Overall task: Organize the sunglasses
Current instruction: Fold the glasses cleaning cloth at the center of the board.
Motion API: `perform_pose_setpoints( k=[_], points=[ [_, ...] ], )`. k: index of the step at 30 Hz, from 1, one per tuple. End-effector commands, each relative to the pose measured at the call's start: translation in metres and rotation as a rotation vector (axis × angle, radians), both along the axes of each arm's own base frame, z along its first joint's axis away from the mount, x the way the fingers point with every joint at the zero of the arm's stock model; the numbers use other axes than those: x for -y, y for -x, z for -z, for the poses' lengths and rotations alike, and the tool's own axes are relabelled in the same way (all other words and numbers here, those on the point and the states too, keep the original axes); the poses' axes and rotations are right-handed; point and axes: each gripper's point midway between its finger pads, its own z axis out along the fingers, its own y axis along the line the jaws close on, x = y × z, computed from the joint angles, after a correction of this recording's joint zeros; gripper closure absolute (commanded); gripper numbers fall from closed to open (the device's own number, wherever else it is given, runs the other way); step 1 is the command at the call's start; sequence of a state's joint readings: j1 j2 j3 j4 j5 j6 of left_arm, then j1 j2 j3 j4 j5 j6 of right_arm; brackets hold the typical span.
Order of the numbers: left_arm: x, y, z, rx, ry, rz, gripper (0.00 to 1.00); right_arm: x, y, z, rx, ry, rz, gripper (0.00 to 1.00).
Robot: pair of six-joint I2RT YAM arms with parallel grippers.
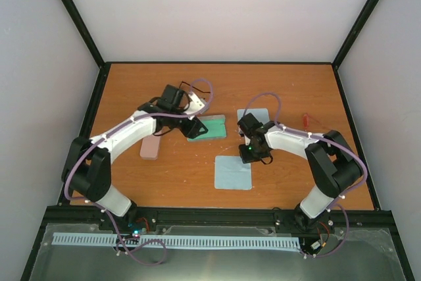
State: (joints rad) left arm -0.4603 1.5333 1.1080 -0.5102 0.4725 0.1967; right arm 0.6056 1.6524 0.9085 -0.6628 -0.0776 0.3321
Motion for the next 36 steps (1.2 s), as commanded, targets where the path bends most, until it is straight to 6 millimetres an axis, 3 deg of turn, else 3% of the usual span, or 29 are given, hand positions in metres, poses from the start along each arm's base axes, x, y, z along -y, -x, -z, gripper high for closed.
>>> perform_pose_setpoints(
  k=[1, 7, 16, 19, 26, 31, 36],
  points=[
    [0.023, 0.015, 0.022, 0.007, -0.098, 0.08, 0.45, 0.026, 0.006, 0.008, -0.012, 0.053, 0.106, 0.97],
    [0.042, 0.027, 0.057, 0.011, -0.22, 0.124, 0.57, 0.037, 0.001, 0.008, 0.004, 0.047, 0.154, 0.97],
    [0.064, 0.015, 0.069, 0.026, -0.245, 0.132, 0.61, 0.031, -0.011, 0.007, 0.028, -0.003, 0.172, 0.97],
    [0.071, 0.019, 0.073, 0.001, -0.236, 0.148, 0.6, 0.029, -0.014, 0.007, 0.025, -0.033, 0.179, 0.97],
    [0.087, 0.037, 0.075, -0.017, -0.215, 0.221, 0.45, 0.029, -0.016, 0.007, 0.026, -0.053, 0.182, 0.97],
    [0.094, 0.047, 0.081, -0.032, -0.218, 0.254, 0.45, 0.028, -0.017, 0.007, 0.027, -0.065, 0.187, 0.97],
    [0.097, 0.053, 0.093, -0.052, -0.231, 0.265, 0.52, 0.026, -0.018, 0.005, 0.027, -0.071, 0.181, 0.97]
  ],
)
